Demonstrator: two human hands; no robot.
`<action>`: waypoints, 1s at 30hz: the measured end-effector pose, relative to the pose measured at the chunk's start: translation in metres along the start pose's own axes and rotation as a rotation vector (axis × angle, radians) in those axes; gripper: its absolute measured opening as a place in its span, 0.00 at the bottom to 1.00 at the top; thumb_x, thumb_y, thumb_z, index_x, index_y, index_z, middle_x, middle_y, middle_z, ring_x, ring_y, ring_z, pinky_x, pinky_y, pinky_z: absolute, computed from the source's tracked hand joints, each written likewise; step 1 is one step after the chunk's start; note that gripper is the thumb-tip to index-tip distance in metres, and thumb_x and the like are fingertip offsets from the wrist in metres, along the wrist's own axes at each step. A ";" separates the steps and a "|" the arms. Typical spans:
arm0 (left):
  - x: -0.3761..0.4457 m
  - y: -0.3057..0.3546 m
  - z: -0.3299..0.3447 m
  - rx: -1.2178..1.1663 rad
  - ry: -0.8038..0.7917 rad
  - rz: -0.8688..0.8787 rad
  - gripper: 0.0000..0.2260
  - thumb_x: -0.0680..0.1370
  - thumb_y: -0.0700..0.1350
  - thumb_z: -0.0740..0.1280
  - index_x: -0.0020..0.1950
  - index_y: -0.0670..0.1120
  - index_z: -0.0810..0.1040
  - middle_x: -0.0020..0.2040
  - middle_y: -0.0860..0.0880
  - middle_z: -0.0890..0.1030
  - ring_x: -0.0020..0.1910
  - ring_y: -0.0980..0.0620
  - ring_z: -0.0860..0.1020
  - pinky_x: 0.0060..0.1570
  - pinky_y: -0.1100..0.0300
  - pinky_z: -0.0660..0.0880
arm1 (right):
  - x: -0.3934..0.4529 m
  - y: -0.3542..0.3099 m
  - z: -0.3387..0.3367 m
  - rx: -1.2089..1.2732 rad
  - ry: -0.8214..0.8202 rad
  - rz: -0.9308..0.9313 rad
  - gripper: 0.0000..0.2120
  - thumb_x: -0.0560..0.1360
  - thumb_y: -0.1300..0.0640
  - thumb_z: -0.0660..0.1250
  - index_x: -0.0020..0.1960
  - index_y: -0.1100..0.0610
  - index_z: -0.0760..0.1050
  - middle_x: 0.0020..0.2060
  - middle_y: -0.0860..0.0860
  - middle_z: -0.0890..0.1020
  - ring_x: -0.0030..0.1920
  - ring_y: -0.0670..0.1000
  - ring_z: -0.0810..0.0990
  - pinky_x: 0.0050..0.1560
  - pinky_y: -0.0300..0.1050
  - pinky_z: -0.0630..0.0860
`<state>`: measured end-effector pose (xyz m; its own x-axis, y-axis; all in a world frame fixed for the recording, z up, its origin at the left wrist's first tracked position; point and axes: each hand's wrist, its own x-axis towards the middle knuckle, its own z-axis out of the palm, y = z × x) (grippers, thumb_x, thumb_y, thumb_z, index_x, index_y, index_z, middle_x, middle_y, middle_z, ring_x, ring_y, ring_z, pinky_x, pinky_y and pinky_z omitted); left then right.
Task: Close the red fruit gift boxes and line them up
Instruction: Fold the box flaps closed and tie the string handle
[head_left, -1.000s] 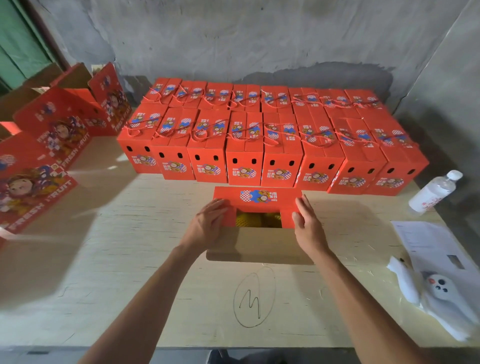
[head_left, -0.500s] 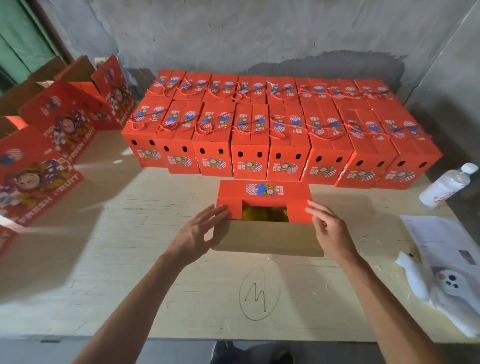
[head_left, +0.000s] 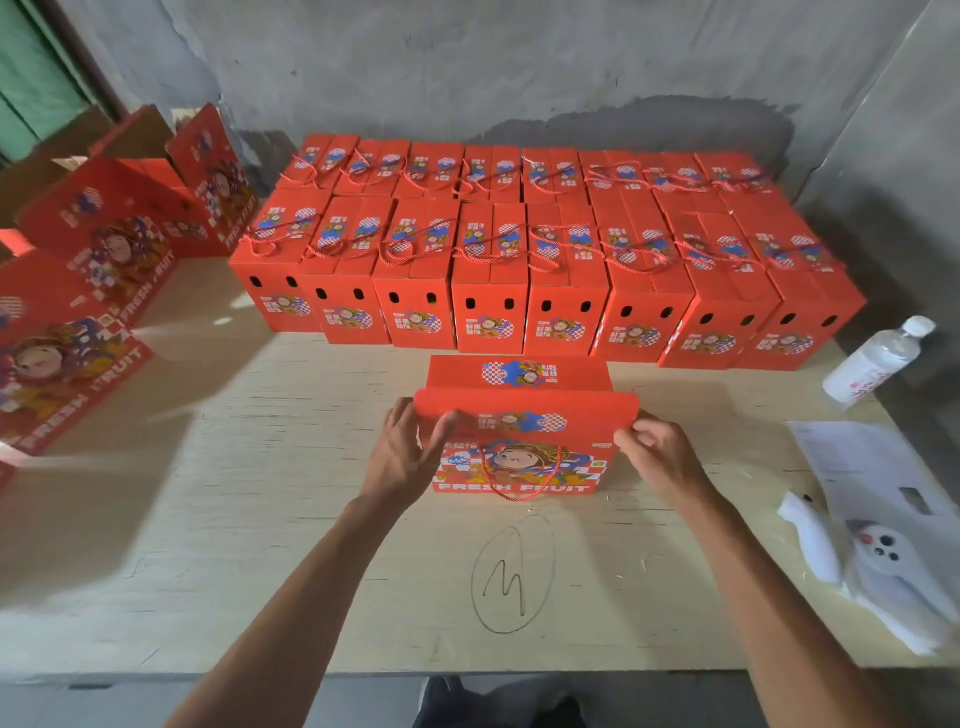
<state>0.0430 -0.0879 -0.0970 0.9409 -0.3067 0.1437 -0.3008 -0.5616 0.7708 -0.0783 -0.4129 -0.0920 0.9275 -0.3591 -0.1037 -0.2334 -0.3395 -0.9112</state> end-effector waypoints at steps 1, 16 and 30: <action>0.002 0.004 0.007 -0.032 0.037 -0.072 0.29 0.77 0.71 0.60 0.60 0.46 0.74 0.53 0.51 0.75 0.54 0.47 0.74 0.55 0.43 0.77 | 0.000 -0.004 0.004 -0.009 0.056 -0.029 0.10 0.76 0.41 0.67 0.41 0.43 0.82 0.37 0.40 0.86 0.37 0.45 0.83 0.34 0.28 0.73; 0.025 0.029 0.046 0.544 0.008 0.304 0.20 0.85 0.50 0.59 0.74 0.41 0.72 0.71 0.43 0.74 0.73 0.41 0.69 0.77 0.41 0.57 | 0.022 -0.025 0.066 -0.740 0.320 -0.319 0.20 0.82 0.52 0.66 0.71 0.61 0.77 0.71 0.55 0.77 0.75 0.60 0.70 0.77 0.58 0.65; 0.030 0.025 0.059 0.569 0.214 0.401 0.10 0.80 0.41 0.65 0.58 0.37 0.78 0.54 0.40 0.79 0.51 0.40 0.76 0.57 0.46 0.73 | 0.039 -0.011 0.087 -0.797 0.536 -0.508 0.15 0.81 0.52 0.66 0.60 0.62 0.82 0.56 0.56 0.84 0.57 0.58 0.80 0.62 0.55 0.75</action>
<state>0.0544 -0.1567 -0.1099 0.7338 -0.4484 0.5104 -0.6082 -0.7683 0.1995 -0.0144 -0.3477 -0.1207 0.7665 -0.2841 0.5760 -0.1599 -0.9530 -0.2572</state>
